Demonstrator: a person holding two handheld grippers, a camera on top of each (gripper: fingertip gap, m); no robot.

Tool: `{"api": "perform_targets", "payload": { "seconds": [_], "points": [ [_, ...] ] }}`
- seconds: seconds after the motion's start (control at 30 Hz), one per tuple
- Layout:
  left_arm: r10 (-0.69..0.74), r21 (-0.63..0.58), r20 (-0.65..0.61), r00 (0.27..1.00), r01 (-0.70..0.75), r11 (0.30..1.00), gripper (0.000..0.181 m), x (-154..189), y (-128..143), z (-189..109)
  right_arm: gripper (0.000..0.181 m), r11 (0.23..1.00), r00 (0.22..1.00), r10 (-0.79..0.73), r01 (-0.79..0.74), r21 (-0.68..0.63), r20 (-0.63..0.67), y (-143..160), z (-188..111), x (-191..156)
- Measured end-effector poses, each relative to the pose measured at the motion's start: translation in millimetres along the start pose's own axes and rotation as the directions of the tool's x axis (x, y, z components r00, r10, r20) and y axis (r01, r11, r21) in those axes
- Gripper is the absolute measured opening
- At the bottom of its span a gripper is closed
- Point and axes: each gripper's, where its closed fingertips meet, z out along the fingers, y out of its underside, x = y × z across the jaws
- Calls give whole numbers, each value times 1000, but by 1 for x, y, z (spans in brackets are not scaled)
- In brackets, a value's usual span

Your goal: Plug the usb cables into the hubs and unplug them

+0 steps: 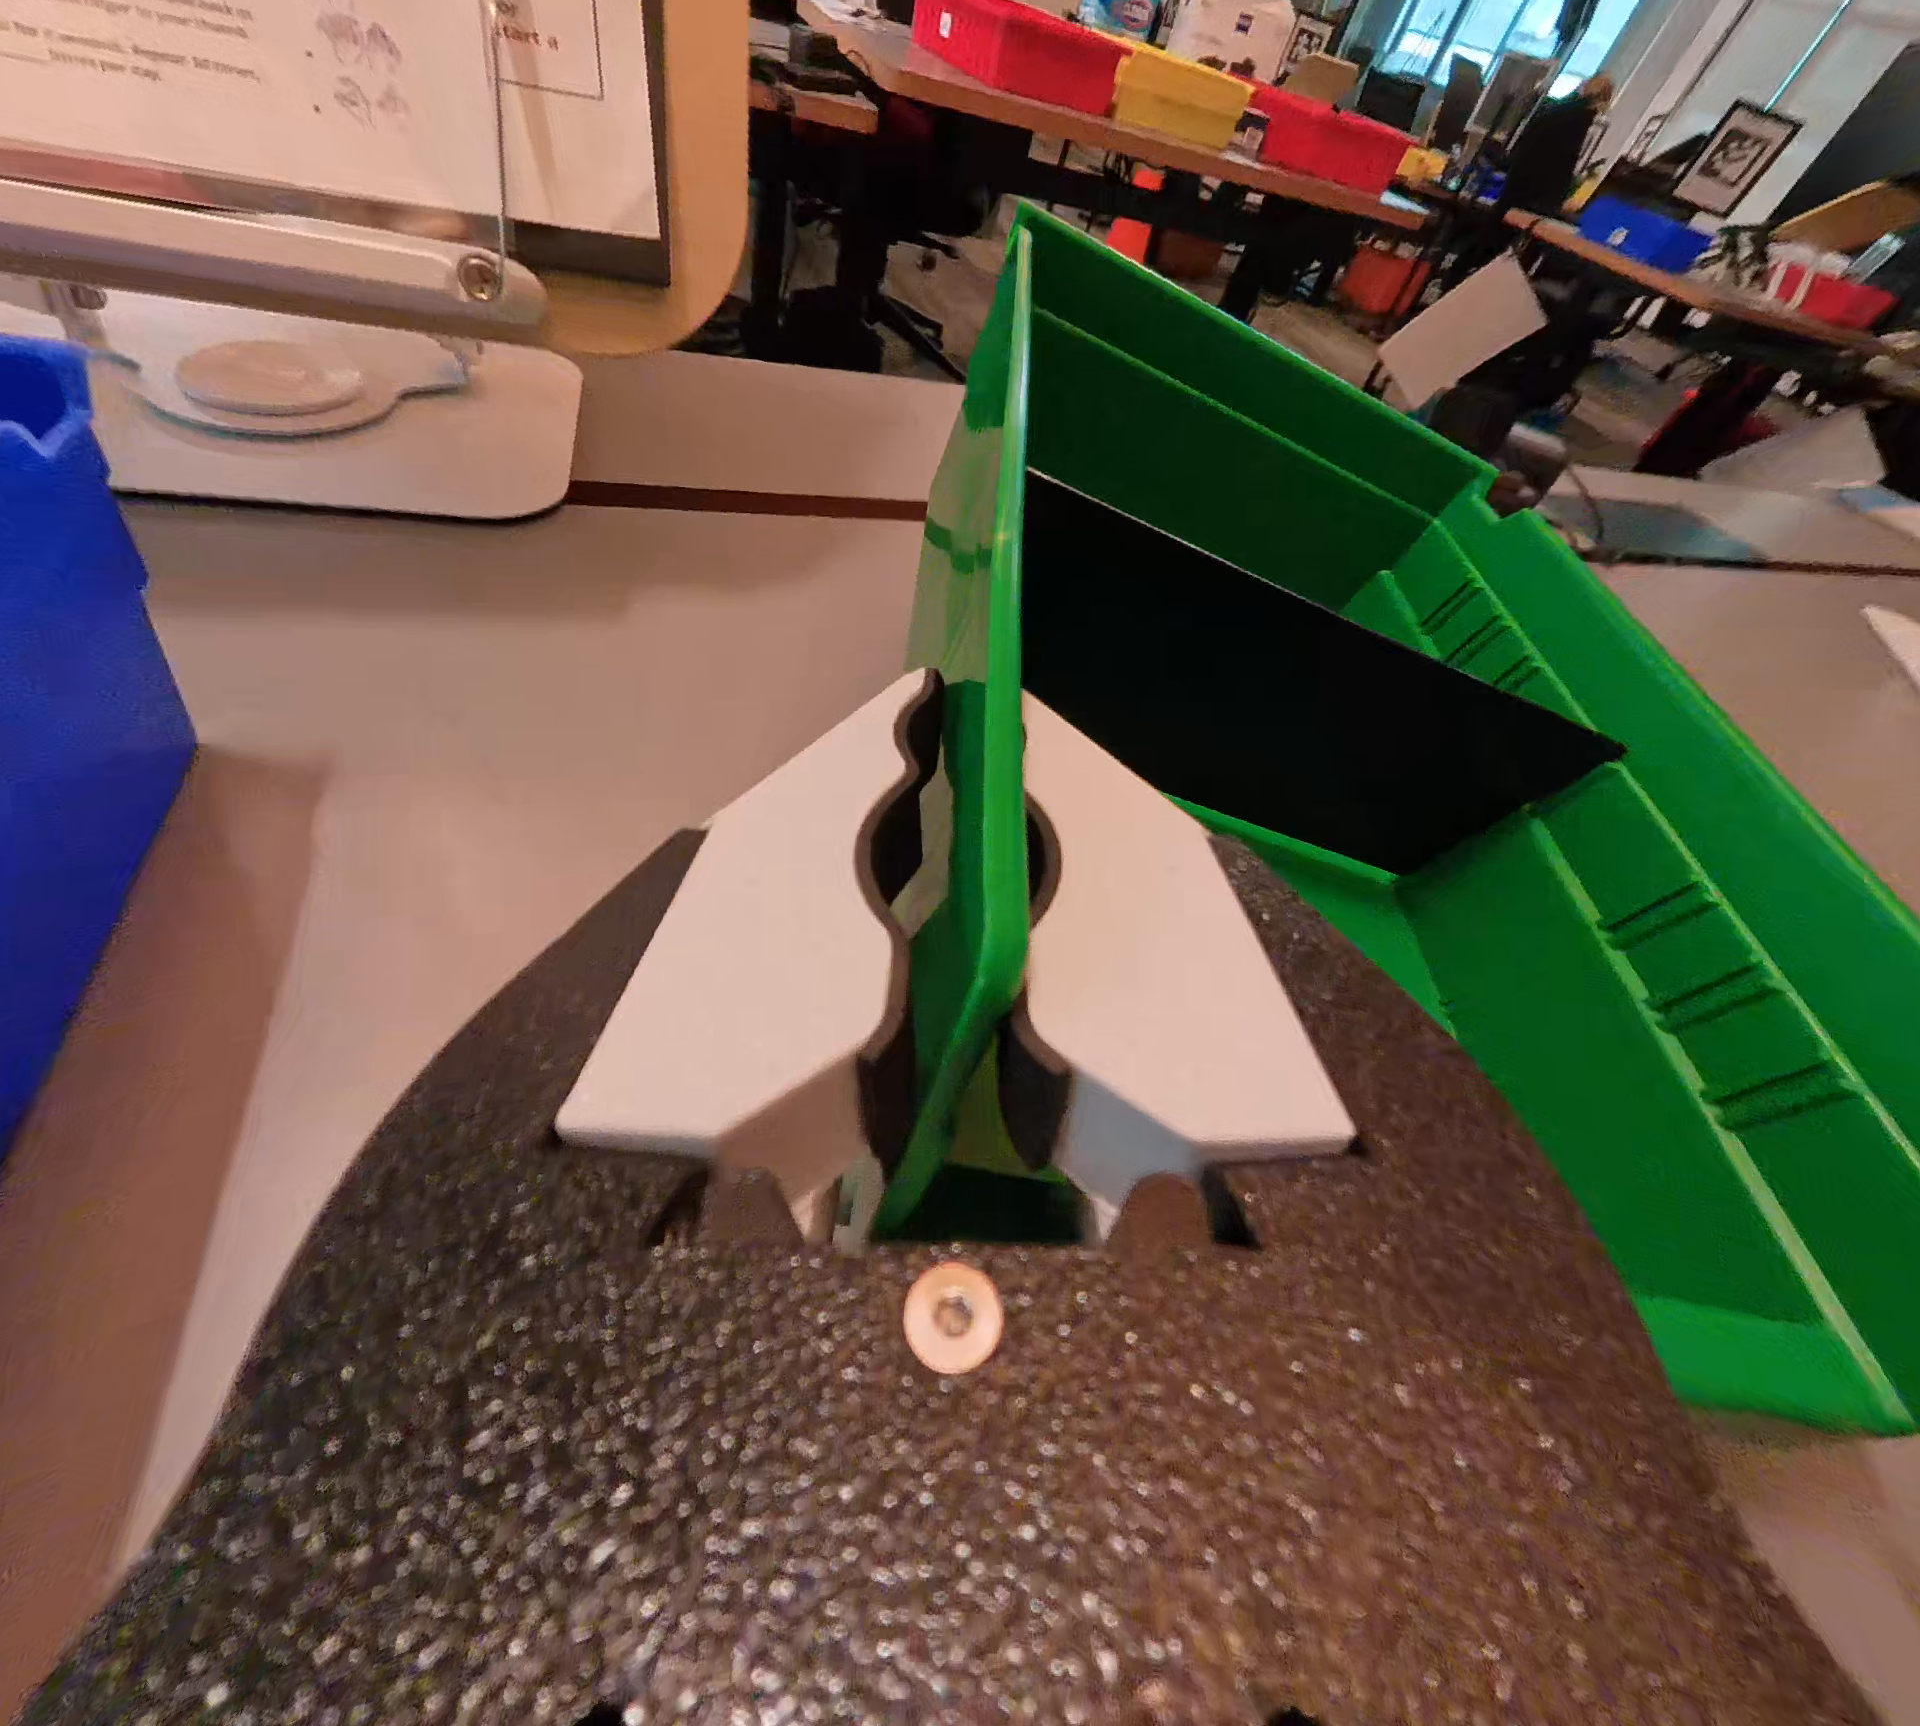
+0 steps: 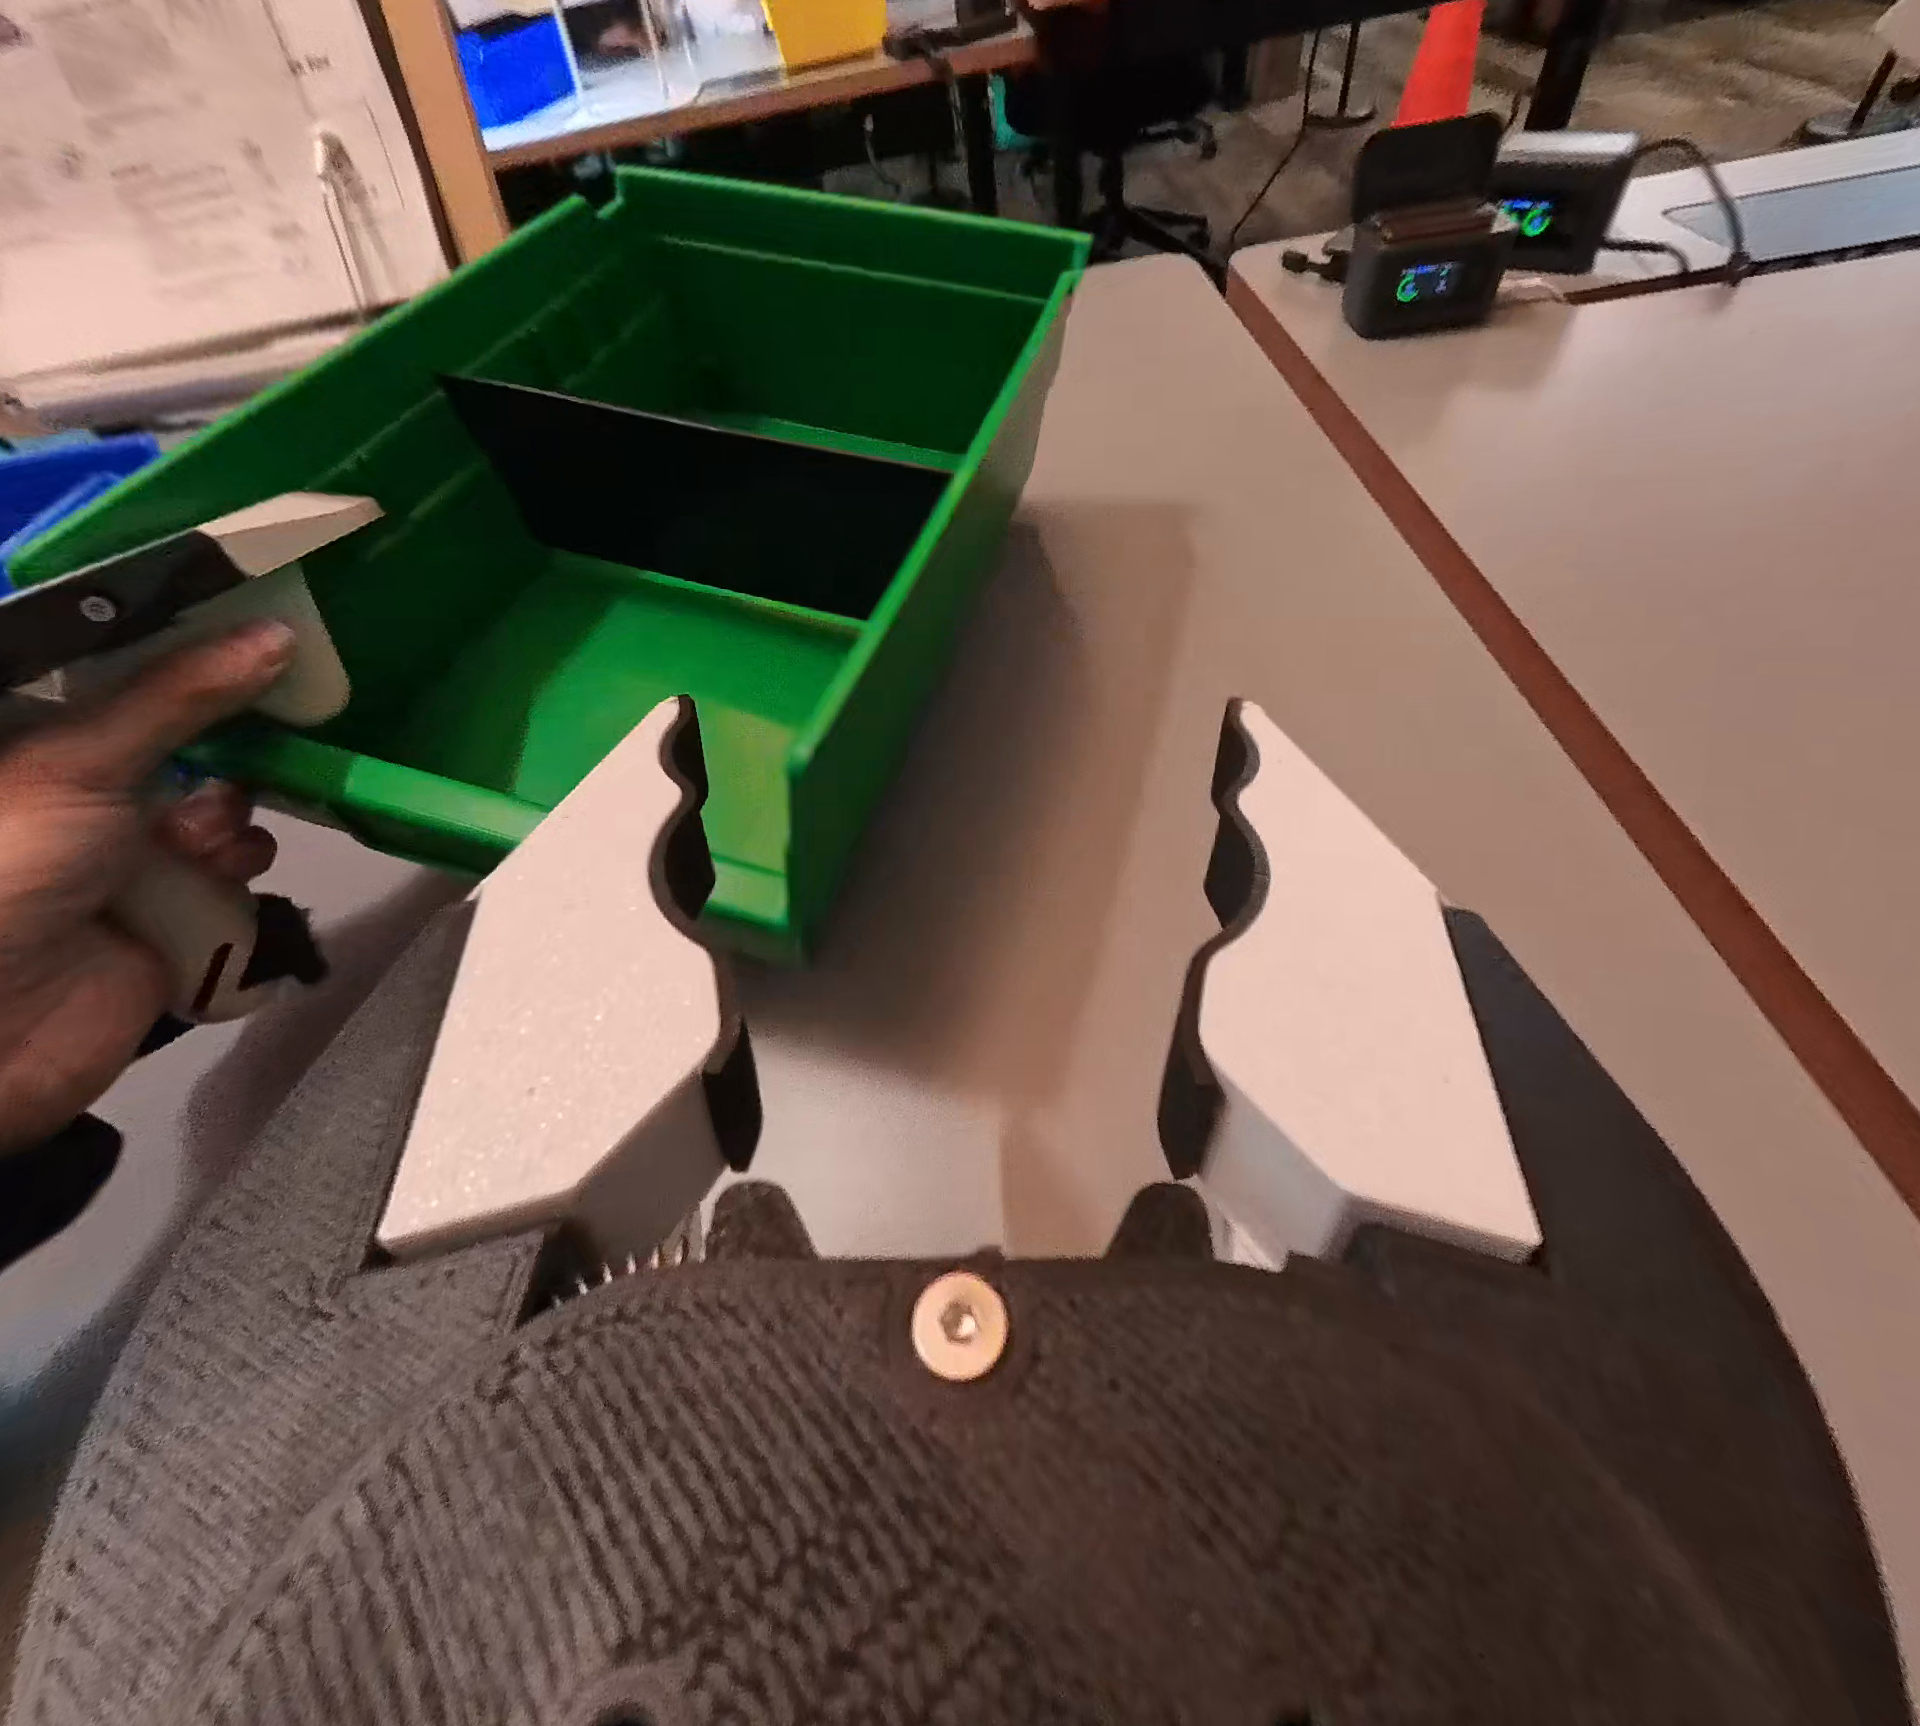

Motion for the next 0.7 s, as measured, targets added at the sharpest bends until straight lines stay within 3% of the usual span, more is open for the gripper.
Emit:
{"api": "perform_targets", "payload": {
  "seconds": [0.2,0.3,0.4,0.5,0.57,0.6,0.7],
  "points": [
    [-95,-67,7,995,95,993,6,2,36,-10,96,999,1000,-12,12,-49,13,15,16,-6],
    [-38,-132,-98,994,25,991,22,15,45,-23,95,996,998,-66,64,-62,-23,18,18,-5],
    [60,-19,-233,971,-67,998,49,29,6,-63,94,993,995,-96,93,-76,-36,20,18,-4],
    [195,48,-458,867,-196,980,66,47,-38,-132,94,992,992,-116,113,-56,-45,12,12,-7],
    [265,71,-462,846,-262,962,70,14,-63,-171,93,990,990,-138,137,-15,-35,1,7,-16],
    [312,98,-394,865,-298,950,71,-19,-77,-183,93,989,989,-147,147,7,-26,-5,5,-23],
    [425,14,8,905,-425,905,73,-168,-96,-200,94,983,983,-178,177,45,32,-16,3,-53]
  ]
}}
